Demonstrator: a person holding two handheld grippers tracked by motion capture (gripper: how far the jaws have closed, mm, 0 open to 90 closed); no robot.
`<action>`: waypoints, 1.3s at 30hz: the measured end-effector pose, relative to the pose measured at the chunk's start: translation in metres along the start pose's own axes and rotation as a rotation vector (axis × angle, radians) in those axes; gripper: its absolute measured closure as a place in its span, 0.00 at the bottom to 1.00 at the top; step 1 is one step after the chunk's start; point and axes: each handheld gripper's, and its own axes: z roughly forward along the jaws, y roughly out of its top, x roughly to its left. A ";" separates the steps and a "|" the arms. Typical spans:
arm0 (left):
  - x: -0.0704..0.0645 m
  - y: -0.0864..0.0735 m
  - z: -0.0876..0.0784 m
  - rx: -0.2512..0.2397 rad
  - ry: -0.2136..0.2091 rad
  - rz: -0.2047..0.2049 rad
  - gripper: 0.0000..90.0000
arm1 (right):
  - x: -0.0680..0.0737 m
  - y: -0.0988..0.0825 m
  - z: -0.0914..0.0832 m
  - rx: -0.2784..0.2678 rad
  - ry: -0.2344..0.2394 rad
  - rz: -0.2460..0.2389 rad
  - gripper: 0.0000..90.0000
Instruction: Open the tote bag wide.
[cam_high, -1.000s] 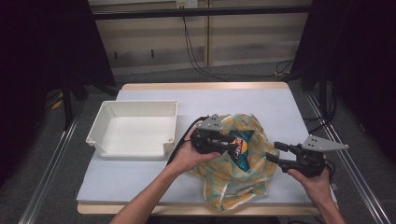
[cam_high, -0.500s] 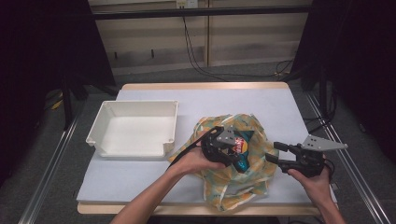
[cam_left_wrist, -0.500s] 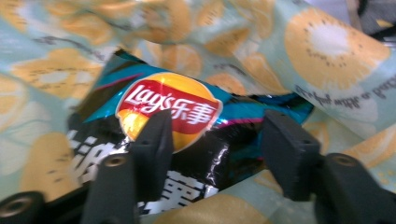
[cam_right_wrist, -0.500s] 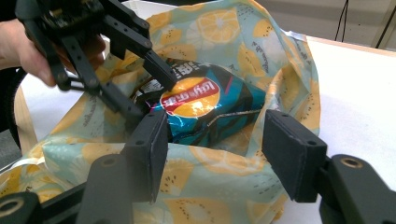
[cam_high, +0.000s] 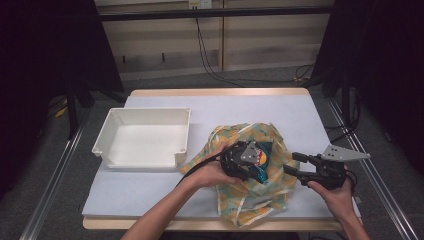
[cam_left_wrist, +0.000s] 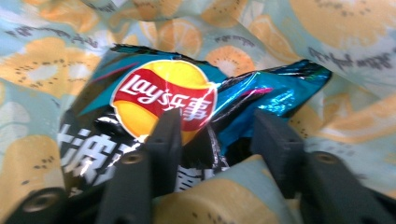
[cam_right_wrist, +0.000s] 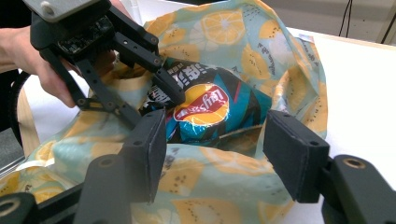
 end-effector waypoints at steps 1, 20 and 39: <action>-0.001 0.000 0.001 0.008 0.004 0.002 0.65 | 0.000 0.000 0.000 0.000 0.001 0.000 0.44; 0.004 0.007 -0.005 0.015 -0.050 -0.032 0.99 | -0.001 0.000 0.001 0.004 0.007 0.004 0.43; -0.015 0.017 0.008 0.071 -0.070 0.125 0.46 | -0.002 -0.001 0.001 -0.002 0.016 0.010 0.42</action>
